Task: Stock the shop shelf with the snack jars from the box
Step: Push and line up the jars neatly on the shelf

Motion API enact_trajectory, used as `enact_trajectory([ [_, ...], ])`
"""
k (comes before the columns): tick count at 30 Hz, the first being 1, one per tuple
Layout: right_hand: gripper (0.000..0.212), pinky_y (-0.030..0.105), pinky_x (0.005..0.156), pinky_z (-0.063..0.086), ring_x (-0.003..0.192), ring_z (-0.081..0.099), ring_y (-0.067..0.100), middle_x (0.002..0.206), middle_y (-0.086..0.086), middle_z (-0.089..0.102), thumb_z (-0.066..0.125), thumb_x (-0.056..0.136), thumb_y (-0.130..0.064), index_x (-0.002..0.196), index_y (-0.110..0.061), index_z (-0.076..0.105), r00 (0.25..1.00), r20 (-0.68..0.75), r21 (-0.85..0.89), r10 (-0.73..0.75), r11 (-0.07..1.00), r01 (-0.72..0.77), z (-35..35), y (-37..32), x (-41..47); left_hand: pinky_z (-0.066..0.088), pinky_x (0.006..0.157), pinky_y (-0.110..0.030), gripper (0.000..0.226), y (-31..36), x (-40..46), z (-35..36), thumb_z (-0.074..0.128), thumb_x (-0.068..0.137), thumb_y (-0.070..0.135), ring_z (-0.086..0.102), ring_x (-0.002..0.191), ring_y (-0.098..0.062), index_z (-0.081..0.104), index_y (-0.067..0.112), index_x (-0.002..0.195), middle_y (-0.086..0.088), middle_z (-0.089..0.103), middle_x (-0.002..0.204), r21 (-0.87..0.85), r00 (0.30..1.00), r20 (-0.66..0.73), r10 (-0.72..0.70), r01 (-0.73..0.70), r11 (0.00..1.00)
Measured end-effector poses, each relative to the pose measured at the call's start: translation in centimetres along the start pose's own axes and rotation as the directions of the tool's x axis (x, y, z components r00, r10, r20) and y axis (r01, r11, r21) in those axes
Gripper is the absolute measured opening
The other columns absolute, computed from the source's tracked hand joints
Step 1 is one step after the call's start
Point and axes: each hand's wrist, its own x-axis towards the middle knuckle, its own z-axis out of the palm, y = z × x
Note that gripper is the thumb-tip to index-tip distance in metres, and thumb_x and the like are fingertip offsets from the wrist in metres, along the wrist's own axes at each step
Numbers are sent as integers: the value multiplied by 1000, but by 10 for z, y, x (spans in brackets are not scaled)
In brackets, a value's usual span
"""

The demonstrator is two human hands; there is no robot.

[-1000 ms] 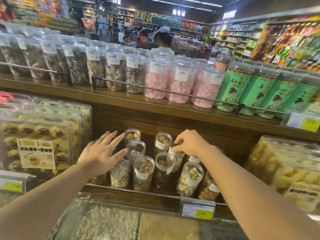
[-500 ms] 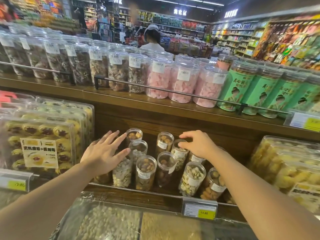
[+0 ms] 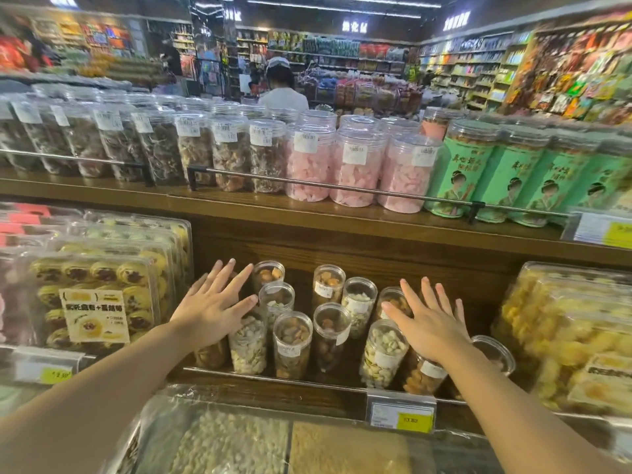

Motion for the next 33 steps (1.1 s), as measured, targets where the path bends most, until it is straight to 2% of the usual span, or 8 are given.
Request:
enact_trajectory([
  [4,90,54,122,-13,153,-22,23,167,-2,-20,-5,79,-89,158,-46,-9,1000,-8,6,-6,1000,6,-2,-1,-3,-11,122,-46,55,4,2,-20,31,103,57,-22,153,-18,18,48,156,0,-7,170,-111,995,56,-81,87,990],
  [6,90,54,122,-13,153,-22,23,167,-2,-20,-6,78,-89,158,-46,-9,1000,-7,10,-3,1000,3,-2,-2,-4,-7,122,-49,45,13,0,-31,40,101,57,-11,155,-20,40,45,144,1,12,167,-114,995,-36,-94,90,989],
  [10,92,54,123,-11,153,-20,24,168,-1,-19,-8,77,-89,158,-45,-9,1000,-8,-6,-4,1000,4,-2,-2,-3,11,118,-54,29,71,-10,-47,52,95,60,33,140,-17,66,44,115,16,52,135,-4,965,-218,145,-150,989],
  [13,96,55,123,-9,154,-19,25,168,0,-19,-11,75,-91,158,-44,-10,1000,-10,-24,-16,1000,16,-2,-1,-3,12,117,-57,40,129,-12,-40,43,94,68,48,125,-15,67,41,112,17,62,118,86,946,-144,291,-281,956],
  [16,98,55,123,-8,154,-18,25,168,0,-18,-12,72,-90,159,-43,-9,1000,-14,-24,-21,999,21,-2,-1,-4,-4,118,-63,47,158,-6,-22,40,96,67,46,131,-20,63,37,124,8,64,124,127,963,-18,269,-265,956],
  [20,94,56,123,-9,154,-19,26,168,0,-18,-7,76,-89,158,-44,-8,1000,-4,-20,-10,1000,10,-1,-1,1,-12,115,-68,26,165,4,-18,57,96,37,37,142,-22,66,41,120,10,62,130,-70,961,138,238,-231,971],
  [22,95,58,122,-8,154,-19,27,168,2,-19,-4,77,-90,159,-43,-10,1000,18,-35,-9,999,10,-2,0,5,-17,114,-67,46,166,8,-25,59,91,19,25,150,-20,63,47,126,12,57,141,-162,937,252,242,-206,965],
  [33,95,58,122,-6,154,-17,28,168,4,-16,-7,77,-90,159,-41,-10,999,-16,-49,-28,998,28,1,1,2,-15,117,-60,28,168,7,-25,65,96,45,55,127,-18,72,35,120,10,71,119,-60,954,161,253,-246,967],
])
